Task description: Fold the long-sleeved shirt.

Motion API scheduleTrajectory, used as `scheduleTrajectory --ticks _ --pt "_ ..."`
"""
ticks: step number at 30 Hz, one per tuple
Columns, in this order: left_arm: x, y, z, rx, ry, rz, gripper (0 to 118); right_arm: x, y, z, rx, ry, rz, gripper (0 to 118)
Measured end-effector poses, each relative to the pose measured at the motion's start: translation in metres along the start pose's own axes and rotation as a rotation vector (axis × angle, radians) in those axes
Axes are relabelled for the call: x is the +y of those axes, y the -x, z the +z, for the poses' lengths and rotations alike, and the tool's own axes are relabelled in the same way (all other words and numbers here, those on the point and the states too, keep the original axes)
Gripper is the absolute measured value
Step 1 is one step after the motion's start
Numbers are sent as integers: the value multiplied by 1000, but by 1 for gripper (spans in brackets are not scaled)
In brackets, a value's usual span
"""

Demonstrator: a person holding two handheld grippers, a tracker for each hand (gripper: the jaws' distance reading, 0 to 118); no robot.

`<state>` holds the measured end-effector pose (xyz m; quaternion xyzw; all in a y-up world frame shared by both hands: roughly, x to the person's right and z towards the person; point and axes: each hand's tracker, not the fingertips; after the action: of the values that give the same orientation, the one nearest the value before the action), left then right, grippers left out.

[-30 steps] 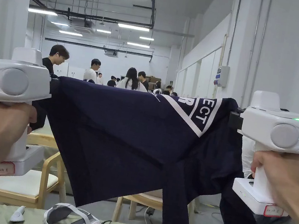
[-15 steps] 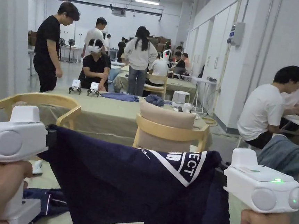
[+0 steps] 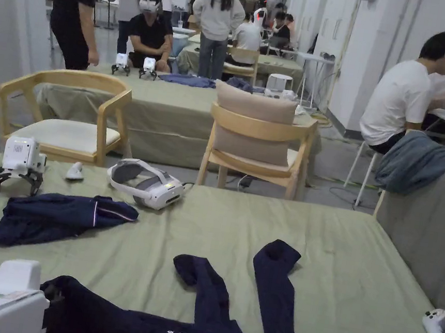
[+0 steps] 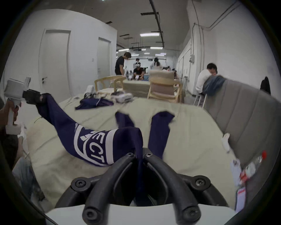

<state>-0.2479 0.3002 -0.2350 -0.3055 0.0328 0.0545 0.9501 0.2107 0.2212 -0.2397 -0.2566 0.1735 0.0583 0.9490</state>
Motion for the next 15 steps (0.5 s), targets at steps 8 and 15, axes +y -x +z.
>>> scheduleTrajectory --ticks 8,15 --pt "-111 24 21 -17 262 -4 9 -89 39 23 49 120 -18 4" --pt "-148 59 12 25 311 142 11 -100 43 22 46 176 -7 11"
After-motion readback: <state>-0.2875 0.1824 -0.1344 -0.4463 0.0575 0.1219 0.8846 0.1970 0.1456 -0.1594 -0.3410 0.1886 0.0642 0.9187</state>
